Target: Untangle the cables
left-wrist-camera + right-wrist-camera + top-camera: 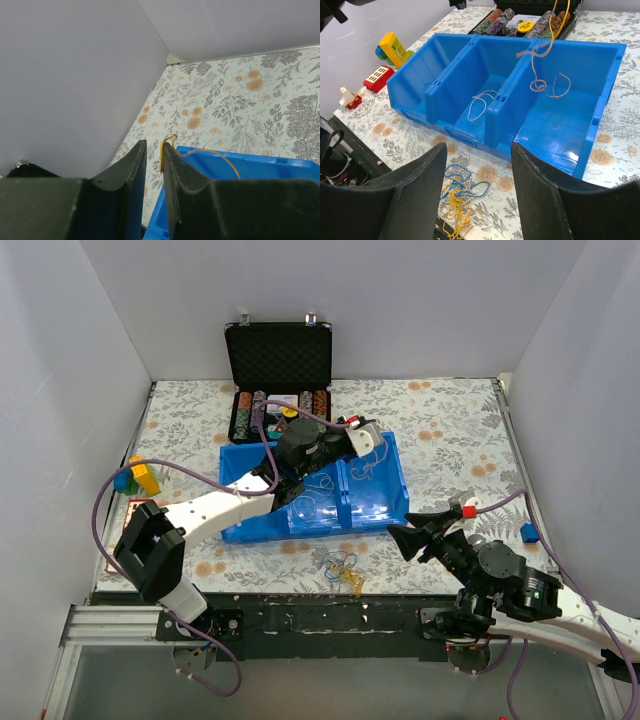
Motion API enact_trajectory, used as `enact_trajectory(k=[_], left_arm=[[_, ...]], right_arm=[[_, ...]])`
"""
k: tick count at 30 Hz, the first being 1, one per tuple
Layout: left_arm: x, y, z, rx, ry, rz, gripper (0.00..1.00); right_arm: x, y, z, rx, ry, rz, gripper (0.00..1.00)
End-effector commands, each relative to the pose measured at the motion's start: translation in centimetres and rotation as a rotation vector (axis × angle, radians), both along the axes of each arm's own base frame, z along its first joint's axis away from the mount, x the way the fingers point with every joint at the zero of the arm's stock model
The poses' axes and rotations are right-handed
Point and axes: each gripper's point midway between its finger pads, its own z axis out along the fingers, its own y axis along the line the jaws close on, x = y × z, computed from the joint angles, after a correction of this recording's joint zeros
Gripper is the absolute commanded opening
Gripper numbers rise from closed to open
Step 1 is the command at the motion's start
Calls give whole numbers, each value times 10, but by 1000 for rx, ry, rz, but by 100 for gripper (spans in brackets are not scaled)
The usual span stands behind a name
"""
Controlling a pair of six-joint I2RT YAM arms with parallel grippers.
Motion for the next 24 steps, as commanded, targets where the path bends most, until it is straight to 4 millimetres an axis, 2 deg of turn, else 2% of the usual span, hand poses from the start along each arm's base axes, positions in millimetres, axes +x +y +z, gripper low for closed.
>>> enact_trajectory(k=[1, 4, 6, 11, 13, 15, 18, 20, 24], left_arm=[[16, -4, -13, 38, 47, 49, 24], [27, -9, -41, 110, 97, 81, 36], [39, -9, -59, 154, 97, 121, 39], [68, -10, -103, 280, 151, 236, 36], [78, -9, -121, 343, 170, 294, 31], [86, -10, -129, 380, 181, 323, 28], [86, -8, -140, 410, 196, 328, 31], [83, -6, -143, 427, 208, 320, 41], [74, -2, -141, 441, 239, 306, 83]], right_arm=[[3, 0, 18, 38, -23, -16, 62], [3, 2, 20, 29, -29, -13, 62], [4, 3, 23, 32, -36, -15, 62], [6, 2, 28, 44, -52, -24, 62], [7, 1, 30, 42, -53, -30, 62], [7, 1, 31, 38, -51, -32, 62], [8, 1, 30, 34, -48, -36, 63], [8, 1, 30, 33, -48, -38, 63], [9, 2, 30, 30, -46, -42, 64]])
